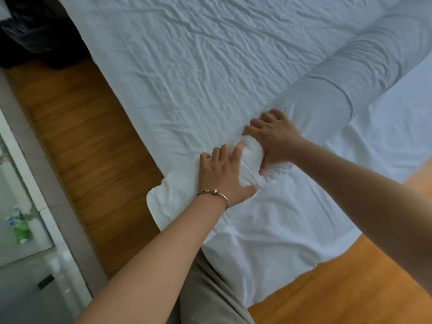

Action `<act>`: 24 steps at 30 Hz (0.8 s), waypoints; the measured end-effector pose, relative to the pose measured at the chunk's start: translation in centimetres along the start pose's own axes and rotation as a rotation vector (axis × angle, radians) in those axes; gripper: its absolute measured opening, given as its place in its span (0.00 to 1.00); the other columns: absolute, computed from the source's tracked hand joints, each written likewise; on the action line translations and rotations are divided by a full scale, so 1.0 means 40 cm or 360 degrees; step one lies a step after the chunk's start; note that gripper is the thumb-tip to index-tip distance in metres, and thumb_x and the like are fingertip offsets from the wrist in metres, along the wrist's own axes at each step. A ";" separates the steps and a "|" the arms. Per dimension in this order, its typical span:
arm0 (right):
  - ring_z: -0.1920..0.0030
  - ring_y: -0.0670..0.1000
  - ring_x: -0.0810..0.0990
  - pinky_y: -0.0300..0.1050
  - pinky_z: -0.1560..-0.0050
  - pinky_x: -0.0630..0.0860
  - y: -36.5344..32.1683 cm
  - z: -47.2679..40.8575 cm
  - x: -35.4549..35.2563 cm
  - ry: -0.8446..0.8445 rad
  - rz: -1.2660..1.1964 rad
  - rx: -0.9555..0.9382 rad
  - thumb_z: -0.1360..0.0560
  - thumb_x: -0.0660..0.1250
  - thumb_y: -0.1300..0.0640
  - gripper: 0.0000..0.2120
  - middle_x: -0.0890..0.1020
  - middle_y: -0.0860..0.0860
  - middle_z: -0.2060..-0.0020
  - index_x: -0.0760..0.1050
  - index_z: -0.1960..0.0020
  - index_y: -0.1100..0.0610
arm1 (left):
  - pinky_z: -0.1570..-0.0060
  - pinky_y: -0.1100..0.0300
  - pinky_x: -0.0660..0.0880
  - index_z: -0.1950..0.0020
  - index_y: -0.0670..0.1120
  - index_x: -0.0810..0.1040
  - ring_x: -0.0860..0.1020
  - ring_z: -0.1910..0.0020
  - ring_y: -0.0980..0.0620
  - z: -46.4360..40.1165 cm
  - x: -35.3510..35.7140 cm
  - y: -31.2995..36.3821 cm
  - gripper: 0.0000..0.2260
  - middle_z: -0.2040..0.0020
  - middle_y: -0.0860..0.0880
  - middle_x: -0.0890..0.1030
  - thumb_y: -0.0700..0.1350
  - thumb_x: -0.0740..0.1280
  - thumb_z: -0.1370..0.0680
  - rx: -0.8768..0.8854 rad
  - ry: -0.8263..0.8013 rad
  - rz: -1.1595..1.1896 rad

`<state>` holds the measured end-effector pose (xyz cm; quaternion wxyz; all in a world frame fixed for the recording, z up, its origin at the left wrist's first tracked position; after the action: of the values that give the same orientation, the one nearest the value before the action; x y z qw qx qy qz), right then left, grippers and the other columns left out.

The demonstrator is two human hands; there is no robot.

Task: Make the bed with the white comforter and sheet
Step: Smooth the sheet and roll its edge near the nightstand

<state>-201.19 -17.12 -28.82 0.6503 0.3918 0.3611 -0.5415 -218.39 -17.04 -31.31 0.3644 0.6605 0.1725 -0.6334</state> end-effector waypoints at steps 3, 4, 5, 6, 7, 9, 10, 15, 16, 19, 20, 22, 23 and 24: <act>0.50 0.58 0.76 0.56 0.39 0.67 -0.015 0.047 0.048 0.0286 -0.0001 0.0094 0.58 0.74 0.27 0.49 0.78 0.50 0.52 0.73 0.43 0.51 | 0.41 0.53 0.65 0.28 0.57 0.61 0.69 0.39 0.49 -0.009 -0.036 -0.042 0.41 0.39 0.52 0.70 0.75 0.64 0.36 0.0012 -0.0264 0.0320; 0.52 0.58 0.76 0.56 0.39 0.67 -0.020 0.062 0.064 0.0398 0.0003 0.0122 0.56 0.74 0.28 0.47 0.78 0.51 0.54 0.73 0.44 0.52 | 0.38 0.52 0.65 0.29 0.57 0.63 0.68 0.37 0.49 -0.021 -0.042 -0.055 0.40 0.37 0.53 0.69 0.75 0.65 0.36 -0.0008 -0.0303 0.0395; 0.53 0.58 0.76 0.56 0.40 0.68 -0.027 0.076 0.079 0.0500 0.0008 0.0145 0.53 0.74 0.28 0.44 0.77 0.52 0.54 0.73 0.45 0.54 | 0.36 0.52 0.64 0.29 0.58 0.63 0.67 0.35 0.49 -0.033 -0.047 -0.063 0.41 0.35 0.53 0.69 0.75 0.65 0.37 -0.0025 -0.0358 0.0420; 0.54 0.59 0.75 0.56 0.40 0.68 -0.032 0.091 0.093 0.0589 0.0011 0.0164 0.49 0.72 0.28 0.41 0.77 0.53 0.55 0.74 0.46 0.54 | 0.34 0.51 0.63 0.29 0.58 0.62 0.65 0.33 0.49 -0.041 -0.045 -0.064 0.42 0.33 0.53 0.67 0.76 0.65 0.38 -0.0049 -0.0438 0.0409; 0.55 0.59 0.75 0.55 0.40 0.67 -0.036 0.105 0.106 0.0684 0.0017 0.0187 0.45 0.69 0.29 0.38 0.77 0.53 0.55 0.74 0.46 0.55 | 0.33 0.50 0.61 0.27 0.59 0.60 0.63 0.31 0.48 -0.046 -0.043 -0.058 0.44 0.31 0.52 0.66 0.76 0.66 0.39 -0.0084 -0.0543 0.0404; 0.56 0.59 0.75 0.55 0.41 0.66 -0.041 0.129 0.130 0.0888 0.0012 0.0241 0.39 0.64 0.33 0.31 0.77 0.54 0.57 0.75 0.47 0.56 | 0.32 0.48 0.60 0.26 0.63 0.55 0.61 0.28 0.47 -0.049 -0.034 -0.037 0.47 0.28 0.51 0.63 0.75 0.68 0.40 -0.0162 -0.0760 0.0471; 0.57 0.59 0.75 0.54 0.41 0.66 -0.044 0.138 0.141 0.0984 0.0007 0.0259 0.38 0.64 0.35 0.28 0.77 0.54 0.57 0.75 0.48 0.55 | 0.32 0.47 0.62 0.25 0.64 0.53 0.62 0.28 0.46 -0.050 -0.030 -0.028 0.48 0.27 0.51 0.63 0.75 0.69 0.41 -0.0213 -0.0817 0.0550; 0.57 0.57 0.72 0.53 0.40 0.65 -0.042 0.164 0.189 0.1247 0.0061 0.0264 0.37 0.69 0.49 0.18 0.76 0.53 0.59 0.75 0.49 0.55 | 0.34 0.47 0.64 0.24 0.56 0.53 0.65 0.30 0.46 -0.024 0.004 0.028 0.52 0.29 0.48 0.65 0.74 0.70 0.42 -0.0460 -0.0674 0.0445; 0.56 0.56 0.72 0.53 0.40 0.65 -0.042 0.172 0.196 0.1273 0.0055 0.0257 0.38 0.70 0.52 0.18 0.77 0.53 0.58 0.76 0.49 0.55 | 0.35 0.47 0.64 0.25 0.55 0.55 0.65 0.30 0.46 -0.016 0.010 0.041 0.51 0.30 0.48 0.65 0.73 0.70 0.41 -0.0461 -0.0626 0.0350; 0.52 0.57 0.74 0.55 0.37 0.62 -0.034 0.203 0.219 0.1115 0.0065 0.0156 0.42 0.74 0.52 0.27 0.78 0.53 0.53 0.75 0.44 0.55 | 0.40 0.48 0.64 0.28 0.53 0.59 0.67 0.34 0.46 0.016 0.027 0.085 0.46 0.35 0.48 0.68 0.71 0.71 0.40 -0.0441 -0.0410 0.0176; 0.50 0.58 0.75 0.56 0.37 0.61 -0.026 0.212 0.218 0.0996 0.0097 0.0072 0.44 0.76 0.49 0.33 0.78 0.53 0.50 0.74 0.41 0.55 | 0.40 0.48 0.64 0.30 0.53 0.60 0.68 0.36 0.46 0.029 0.034 0.098 0.45 0.36 0.48 0.69 0.70 0.72 0.40 -0.0444 -0.0330 0.0133; 0.47 0.58 0.74 0.56 0.40 0.63 0.004 0.227 0.184 0.0694 0.0174 -0.0139 0.49 0.77 0.37 0.44 0.76 0.53 0.46 0.71 0.38 0.55 | 0.41 0.49 0.64 0.31 0.53 0.61 0.69 0.38 0.46 0.051 0.050 0.126 0.43 0.39 0.48 0.70 0.69 0.72 0.40 -0.0459 -0.0207 0.0059; 0.46 0.57 0.73 0.56 0.42 0.64 0.023 0.229 0.148 0.0490 0.0170 -0.0229 0.50 0.76 0.32 0.47 0.75 0.52 0.45 0.70 0.37 0.53 | 0.41 0.49 0.63 0.31 0.53 0.62 0.70 0.38 0.46 0.061 0.055 0.139 0.43 0.39 0.49 0.70 0.70 0.71 0.40 -0.0471 -0.0165 0.0027; 0.44 0.56 0.71 0.54 0.43 0.65 0.043 0.224 0.110 0.0301 0.0115 -0.0286 0.49 0.75 0.29 0.48 0.73 0.51 0.44 0.69 0.36 0.50 | 0.41 0.49 0.63 0.31 0.53 0.62 0.70 0.39 0.46 0.071 0.060 0.151 0.43 0.40 0.49 0.70 0.70 0.71 0.39 -0.0482 -0.0126 -0.0006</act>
<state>-198.41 -26.87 -28.67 0.6650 0.3939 0.4535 -0.4438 -215.92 -23.64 -31.84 0.4651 0.5722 0.2529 -0.6263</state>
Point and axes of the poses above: each hand's wrist, its own z-axis away from the middle knuckle, its own x-axis out of the palm, y = z × x, the point moved 2 cm from there along -z, towards the middle knuckle
